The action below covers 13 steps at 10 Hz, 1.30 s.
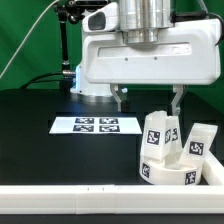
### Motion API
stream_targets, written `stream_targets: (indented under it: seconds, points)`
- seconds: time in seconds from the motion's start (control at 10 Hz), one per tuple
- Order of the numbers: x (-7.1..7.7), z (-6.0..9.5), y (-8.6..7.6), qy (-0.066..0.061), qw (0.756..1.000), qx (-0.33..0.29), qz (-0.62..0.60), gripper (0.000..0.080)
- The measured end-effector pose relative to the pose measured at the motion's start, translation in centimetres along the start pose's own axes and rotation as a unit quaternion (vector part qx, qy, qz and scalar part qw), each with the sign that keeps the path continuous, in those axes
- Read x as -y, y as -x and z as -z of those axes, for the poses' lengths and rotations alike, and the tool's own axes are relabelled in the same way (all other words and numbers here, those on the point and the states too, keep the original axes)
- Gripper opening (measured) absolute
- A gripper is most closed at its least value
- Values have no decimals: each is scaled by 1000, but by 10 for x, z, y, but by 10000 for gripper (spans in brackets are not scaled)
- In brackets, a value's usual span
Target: Assemble stool
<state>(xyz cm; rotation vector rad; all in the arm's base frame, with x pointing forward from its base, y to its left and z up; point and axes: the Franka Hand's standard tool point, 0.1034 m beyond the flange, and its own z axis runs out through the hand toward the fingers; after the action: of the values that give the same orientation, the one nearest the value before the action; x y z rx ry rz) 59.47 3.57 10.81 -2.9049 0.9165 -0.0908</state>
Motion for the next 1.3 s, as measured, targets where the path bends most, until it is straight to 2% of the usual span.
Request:
stream_targets:
  seconds: [0.2, 0.3, 0.4, 0.6, 0.9, 1.0, 1.1, 1.2, 1.3]
  points:
    - [0, -1, 1, 3, 1000, 1, -11, 649]
    - [2, -5, 5, 13, 1000, 2, -25, 649]
    - [4, -10, 7, 17, 999, -3, -30, 649]
    - [4, -19, 8, 18, 999, -8, -26, 649]
    - [4, -20, 8, 18, 999, -8, -25, 649]
    - [4, -20, 8, 18, 999, -8, -25, 541]
    - [4, -20, 8, 18, 1000, -8, -24, 388]
    - [4, -20, 8, 18, 1000, -8, -16, 388]
    - [4, -20, 8, 18, 1000, -8, -19, 333]
